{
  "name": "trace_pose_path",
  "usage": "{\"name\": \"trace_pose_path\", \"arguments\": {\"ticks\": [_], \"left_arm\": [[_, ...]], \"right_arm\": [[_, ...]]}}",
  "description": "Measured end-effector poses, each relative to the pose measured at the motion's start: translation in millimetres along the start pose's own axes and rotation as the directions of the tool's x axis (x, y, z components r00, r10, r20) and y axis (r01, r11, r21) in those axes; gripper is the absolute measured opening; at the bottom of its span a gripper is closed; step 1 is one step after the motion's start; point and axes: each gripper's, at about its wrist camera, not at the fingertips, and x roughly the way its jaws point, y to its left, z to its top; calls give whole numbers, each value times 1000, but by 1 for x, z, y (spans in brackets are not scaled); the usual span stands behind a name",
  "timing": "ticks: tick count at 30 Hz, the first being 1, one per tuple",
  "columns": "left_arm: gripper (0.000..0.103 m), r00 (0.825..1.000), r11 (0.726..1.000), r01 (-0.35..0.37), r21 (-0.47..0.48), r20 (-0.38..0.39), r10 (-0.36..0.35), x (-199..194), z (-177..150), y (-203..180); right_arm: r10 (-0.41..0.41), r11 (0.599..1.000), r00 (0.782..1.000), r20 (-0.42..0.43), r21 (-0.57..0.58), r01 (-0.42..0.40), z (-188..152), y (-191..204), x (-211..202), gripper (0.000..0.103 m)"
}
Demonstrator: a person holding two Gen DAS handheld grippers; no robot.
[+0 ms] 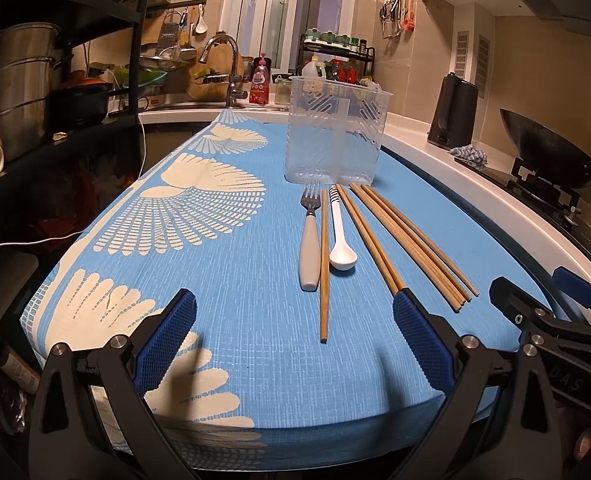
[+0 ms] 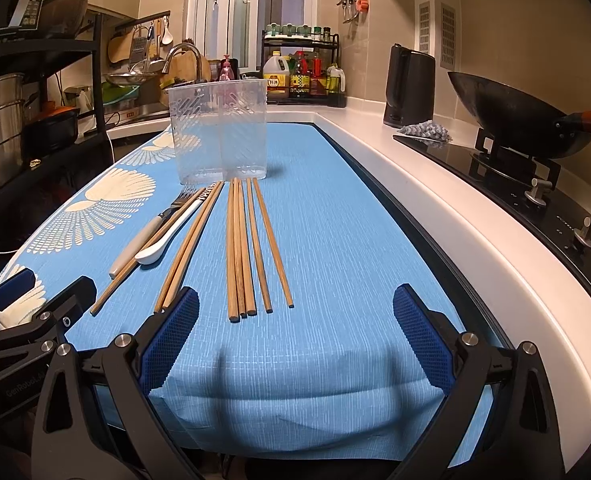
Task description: Organize utensils
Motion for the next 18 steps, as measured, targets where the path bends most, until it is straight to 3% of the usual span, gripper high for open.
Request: {"name": "trace_pose_path", "arguments": {"ticks": [9,13,18], "left_arm": [[94,1000,1000,18,-8,-1,-18,-2,0,0],[83,999,999,45,-8,1,-45,-4,0,0],[63,998,997,68,-24,1,-68,1,1,4]], "right_arm": [[5,1000,1000,2,4,-5,1,0,0,94],[3,1000,1000,6,15,-3,3,-4,1,85],[24,999,1000,-11,36,-24,8,-14,16,64]]}}
